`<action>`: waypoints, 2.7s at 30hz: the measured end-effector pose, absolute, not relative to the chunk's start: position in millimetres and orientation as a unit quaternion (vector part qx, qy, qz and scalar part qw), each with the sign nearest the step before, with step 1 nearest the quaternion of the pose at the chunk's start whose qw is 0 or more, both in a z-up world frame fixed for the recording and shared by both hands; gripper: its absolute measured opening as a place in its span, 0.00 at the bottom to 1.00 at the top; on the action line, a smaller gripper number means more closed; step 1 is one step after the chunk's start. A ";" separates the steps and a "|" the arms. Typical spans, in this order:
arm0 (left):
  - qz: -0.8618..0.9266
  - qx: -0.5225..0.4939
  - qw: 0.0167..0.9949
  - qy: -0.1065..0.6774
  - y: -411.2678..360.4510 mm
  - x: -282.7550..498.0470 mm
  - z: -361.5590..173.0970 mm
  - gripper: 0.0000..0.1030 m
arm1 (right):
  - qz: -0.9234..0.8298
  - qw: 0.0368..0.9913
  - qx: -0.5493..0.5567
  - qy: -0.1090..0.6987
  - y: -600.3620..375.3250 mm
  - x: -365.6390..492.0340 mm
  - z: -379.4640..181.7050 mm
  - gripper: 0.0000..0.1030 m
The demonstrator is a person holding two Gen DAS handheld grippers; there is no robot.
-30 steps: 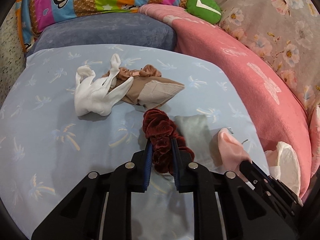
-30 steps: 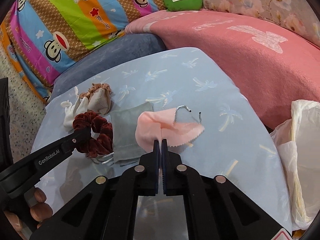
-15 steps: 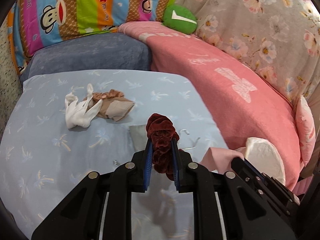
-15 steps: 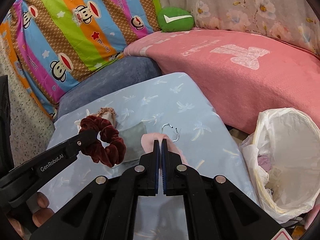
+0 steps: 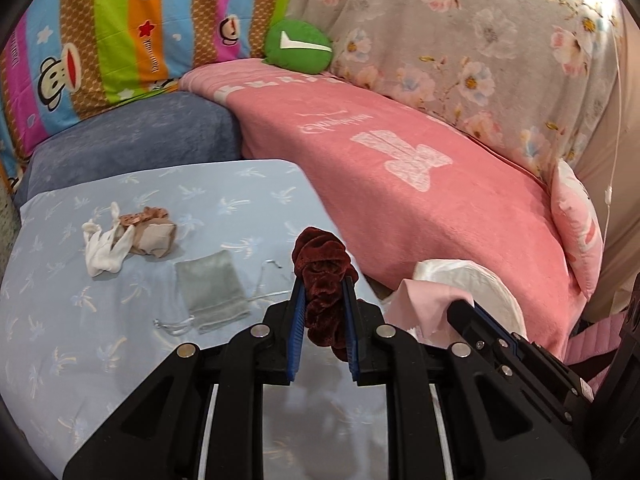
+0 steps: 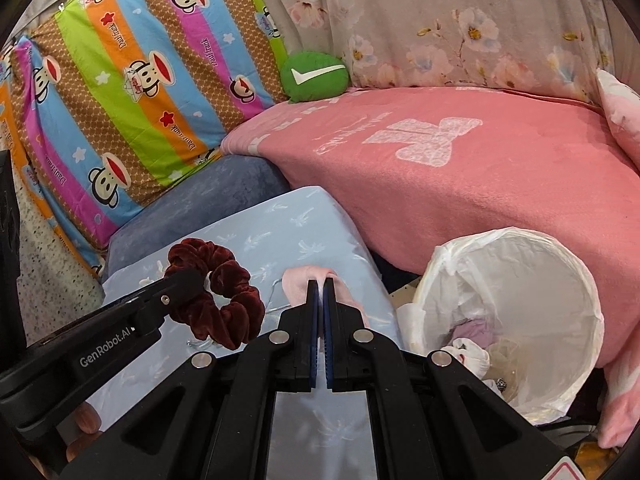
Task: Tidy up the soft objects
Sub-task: 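Carry the scrunchie and pink cloth over the bin and open both grippers, then move both tools back to the table toward the white sock and grey pouch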
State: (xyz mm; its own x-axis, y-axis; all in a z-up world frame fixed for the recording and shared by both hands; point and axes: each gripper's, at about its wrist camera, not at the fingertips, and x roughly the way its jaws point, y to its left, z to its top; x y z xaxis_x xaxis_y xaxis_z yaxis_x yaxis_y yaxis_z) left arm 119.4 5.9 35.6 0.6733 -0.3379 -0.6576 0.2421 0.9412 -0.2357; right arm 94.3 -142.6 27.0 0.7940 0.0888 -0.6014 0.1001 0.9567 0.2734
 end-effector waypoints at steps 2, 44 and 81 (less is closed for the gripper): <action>-0.168 -0.058 0.911 0.372 -5.7 116.4 37.5 0.17 | -0.011 0.937 0.151 0.316 -153.3 88.3 29.6 0.02; -0.238 -0.024 0.886 0.397 -126.6 112.7 20.3 0.66 | -0.091 0.916 0.214 0.327 -280.8 53.9 -10.4 0.14; -0.091 -0.097 0.904 0.407 43.3 120.1 -11.3 0.76 | 0.021 0.917 0.122 0.379 -127.5 90.0 -18.9 0.52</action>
State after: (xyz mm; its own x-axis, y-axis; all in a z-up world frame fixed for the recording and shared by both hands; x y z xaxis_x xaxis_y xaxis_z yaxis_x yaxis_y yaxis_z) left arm 120.1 43.3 -11.3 0.6517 -0.2445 -0.7180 0.0858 0.9643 -0.2505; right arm 90.0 -127.5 -18.9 0.7120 0.1304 -0.6899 0.0546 0.9693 0.2397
